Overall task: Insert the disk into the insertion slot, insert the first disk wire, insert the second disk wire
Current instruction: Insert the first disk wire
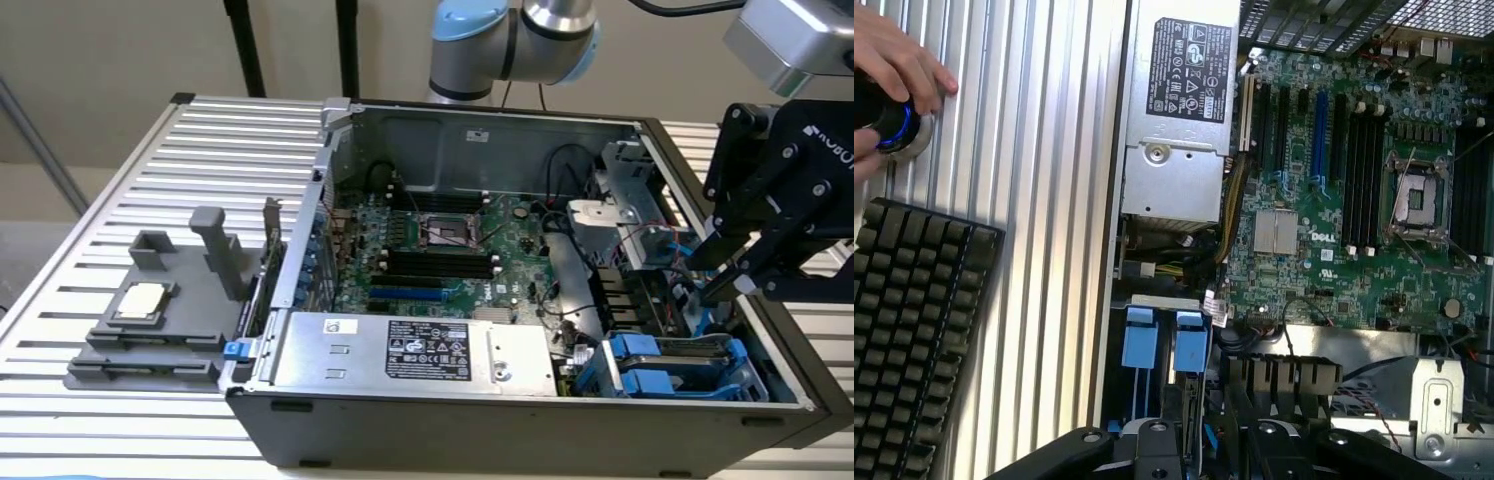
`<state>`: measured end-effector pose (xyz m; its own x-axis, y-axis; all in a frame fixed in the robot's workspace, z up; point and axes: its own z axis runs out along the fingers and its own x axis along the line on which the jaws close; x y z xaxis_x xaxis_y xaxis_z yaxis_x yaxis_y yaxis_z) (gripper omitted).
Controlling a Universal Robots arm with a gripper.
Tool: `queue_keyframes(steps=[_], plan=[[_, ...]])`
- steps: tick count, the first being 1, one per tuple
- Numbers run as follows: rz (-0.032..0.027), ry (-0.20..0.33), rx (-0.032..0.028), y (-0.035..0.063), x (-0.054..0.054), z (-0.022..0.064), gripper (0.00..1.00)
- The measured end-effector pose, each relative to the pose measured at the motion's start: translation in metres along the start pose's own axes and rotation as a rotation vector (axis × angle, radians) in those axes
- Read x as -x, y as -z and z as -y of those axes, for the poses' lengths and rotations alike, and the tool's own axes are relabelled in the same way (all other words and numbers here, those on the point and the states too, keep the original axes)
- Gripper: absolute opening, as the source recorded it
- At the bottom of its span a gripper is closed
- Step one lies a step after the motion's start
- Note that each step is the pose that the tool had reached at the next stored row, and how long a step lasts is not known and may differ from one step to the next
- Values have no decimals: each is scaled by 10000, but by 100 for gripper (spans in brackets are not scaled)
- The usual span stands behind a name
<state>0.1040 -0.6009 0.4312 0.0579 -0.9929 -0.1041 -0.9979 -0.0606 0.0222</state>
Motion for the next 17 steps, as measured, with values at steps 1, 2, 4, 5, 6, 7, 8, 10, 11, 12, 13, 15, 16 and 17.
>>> queue_keyframes(steps=[1,2,4,5,6,7,8,10,11,12,13,15,16,17], plan=[[0,0,0,0,0,0,31],[-1,0,0,0,0,0,31],[0,0,0,0,0,2,31],[-2,2,1,1,-2,25,31],[0,1,0,-1,-5,68,31],[0,0,2,-4,-7,112,31],[0,0,2,-9,-11,157,31],[1,1,2,-34,-16,249,31],[-4,0,2,-50,-19,294,31],[-18,-1,3,-67,-20,344,31],[-26,0,4,-85,-23,390,31],[-53,-2,5,-118,-28,480,31],[-65,-2,6,-134,-31,524,31],[-77,-1,6,-151,-34,570,31]])
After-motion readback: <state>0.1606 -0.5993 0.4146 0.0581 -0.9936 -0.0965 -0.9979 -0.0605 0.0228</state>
